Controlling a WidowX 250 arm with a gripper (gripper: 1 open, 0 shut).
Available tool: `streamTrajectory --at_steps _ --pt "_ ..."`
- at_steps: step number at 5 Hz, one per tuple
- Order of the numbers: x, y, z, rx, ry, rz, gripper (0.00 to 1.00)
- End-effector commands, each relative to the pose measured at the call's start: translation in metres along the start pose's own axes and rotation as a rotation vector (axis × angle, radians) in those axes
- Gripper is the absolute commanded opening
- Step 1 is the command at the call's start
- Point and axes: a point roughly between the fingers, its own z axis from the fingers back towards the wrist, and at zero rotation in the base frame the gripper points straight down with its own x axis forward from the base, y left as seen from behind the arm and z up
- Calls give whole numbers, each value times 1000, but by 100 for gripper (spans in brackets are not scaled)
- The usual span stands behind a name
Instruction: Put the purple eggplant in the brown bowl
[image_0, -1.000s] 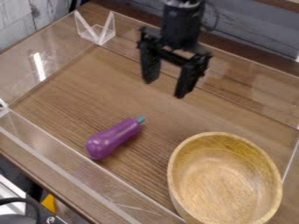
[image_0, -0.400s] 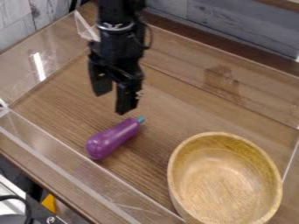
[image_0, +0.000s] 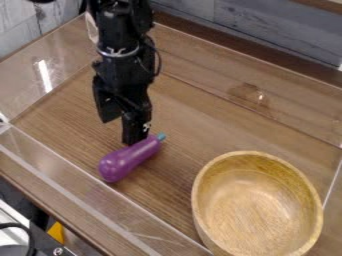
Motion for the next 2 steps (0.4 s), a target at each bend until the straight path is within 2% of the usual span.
streamTrajectory --at_steps 1,2 --pt "1 6 0 28 -37 -6 100" --pt "0 7 -7 29 -38 -17 100"
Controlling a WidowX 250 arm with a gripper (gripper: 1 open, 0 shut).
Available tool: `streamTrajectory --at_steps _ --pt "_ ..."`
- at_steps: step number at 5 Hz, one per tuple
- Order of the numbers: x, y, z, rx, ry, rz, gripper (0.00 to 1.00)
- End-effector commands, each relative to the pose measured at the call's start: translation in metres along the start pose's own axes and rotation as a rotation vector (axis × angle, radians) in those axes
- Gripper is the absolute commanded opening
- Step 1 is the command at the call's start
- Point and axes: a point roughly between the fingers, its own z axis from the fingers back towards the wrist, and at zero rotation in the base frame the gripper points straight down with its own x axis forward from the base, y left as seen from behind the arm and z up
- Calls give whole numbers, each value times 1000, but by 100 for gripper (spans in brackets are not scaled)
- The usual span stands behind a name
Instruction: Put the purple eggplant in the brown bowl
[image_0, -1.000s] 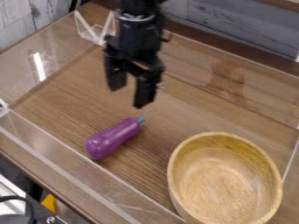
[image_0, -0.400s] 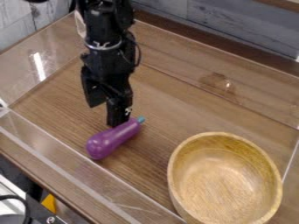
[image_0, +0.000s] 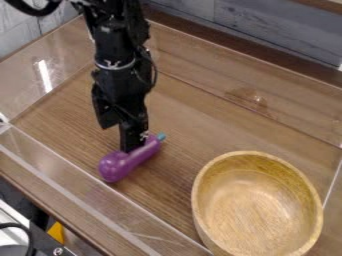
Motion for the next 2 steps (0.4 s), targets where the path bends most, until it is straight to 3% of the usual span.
streamTrajectory --at_steps 1,2 --pt "1 6 -2 19 -23 -2 100" --pt "1 7 -8 18 -26 -8 100"
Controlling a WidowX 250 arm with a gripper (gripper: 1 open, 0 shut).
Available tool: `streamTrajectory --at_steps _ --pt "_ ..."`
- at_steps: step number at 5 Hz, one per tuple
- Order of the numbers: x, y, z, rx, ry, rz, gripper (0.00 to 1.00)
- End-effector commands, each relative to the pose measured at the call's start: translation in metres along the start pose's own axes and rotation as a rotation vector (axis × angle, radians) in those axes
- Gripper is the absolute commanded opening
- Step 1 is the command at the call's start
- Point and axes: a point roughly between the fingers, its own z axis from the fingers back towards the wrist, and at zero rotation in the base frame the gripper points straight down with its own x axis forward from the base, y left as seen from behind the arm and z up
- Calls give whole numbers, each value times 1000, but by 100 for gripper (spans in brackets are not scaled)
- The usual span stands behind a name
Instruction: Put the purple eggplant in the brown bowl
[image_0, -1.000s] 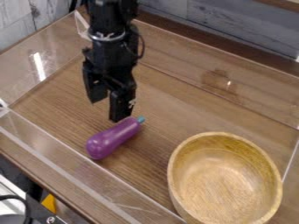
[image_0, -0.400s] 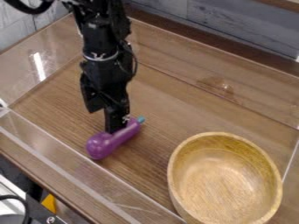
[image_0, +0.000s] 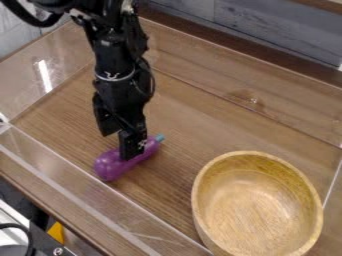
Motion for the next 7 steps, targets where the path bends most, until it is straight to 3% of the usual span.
streamTrajectory --at_steps 1,5,6,7 --pt "2 6 -1 17 -29 8 100" --pt "1 7 -15 17 -46 -1 100" --pt "1 7 -17 15 -56 -2 0" --pt "1 5 -18 10 -70 -8 0"
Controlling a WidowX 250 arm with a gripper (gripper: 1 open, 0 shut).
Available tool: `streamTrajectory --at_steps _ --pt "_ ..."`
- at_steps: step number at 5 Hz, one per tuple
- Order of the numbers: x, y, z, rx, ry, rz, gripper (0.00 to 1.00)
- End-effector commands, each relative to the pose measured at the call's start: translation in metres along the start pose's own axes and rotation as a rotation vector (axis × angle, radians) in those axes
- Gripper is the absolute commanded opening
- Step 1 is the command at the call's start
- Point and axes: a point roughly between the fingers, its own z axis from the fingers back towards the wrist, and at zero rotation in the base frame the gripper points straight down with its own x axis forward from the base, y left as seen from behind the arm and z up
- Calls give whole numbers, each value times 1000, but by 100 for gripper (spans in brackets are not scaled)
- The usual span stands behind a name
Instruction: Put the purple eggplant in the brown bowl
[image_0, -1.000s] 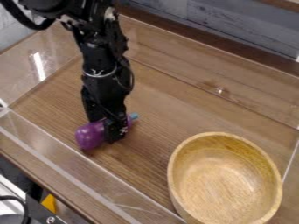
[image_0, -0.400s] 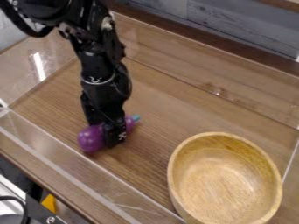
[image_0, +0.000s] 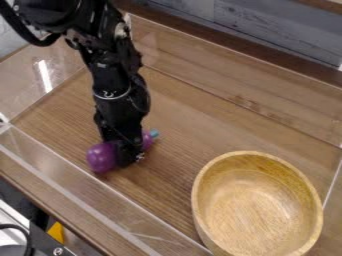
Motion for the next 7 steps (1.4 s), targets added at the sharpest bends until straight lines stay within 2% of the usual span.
streamTrajectory --at_steps 1,2,5,6,7 --pt "1 2 4 11 -35 8 0" --pt "2 0 3 5 -48 6 0" --pt "3 3 23 -6 -45 45 0" --pt "5 7 33 -4 -51 54 0" --pt "10 18 51 24 -57 61 0"
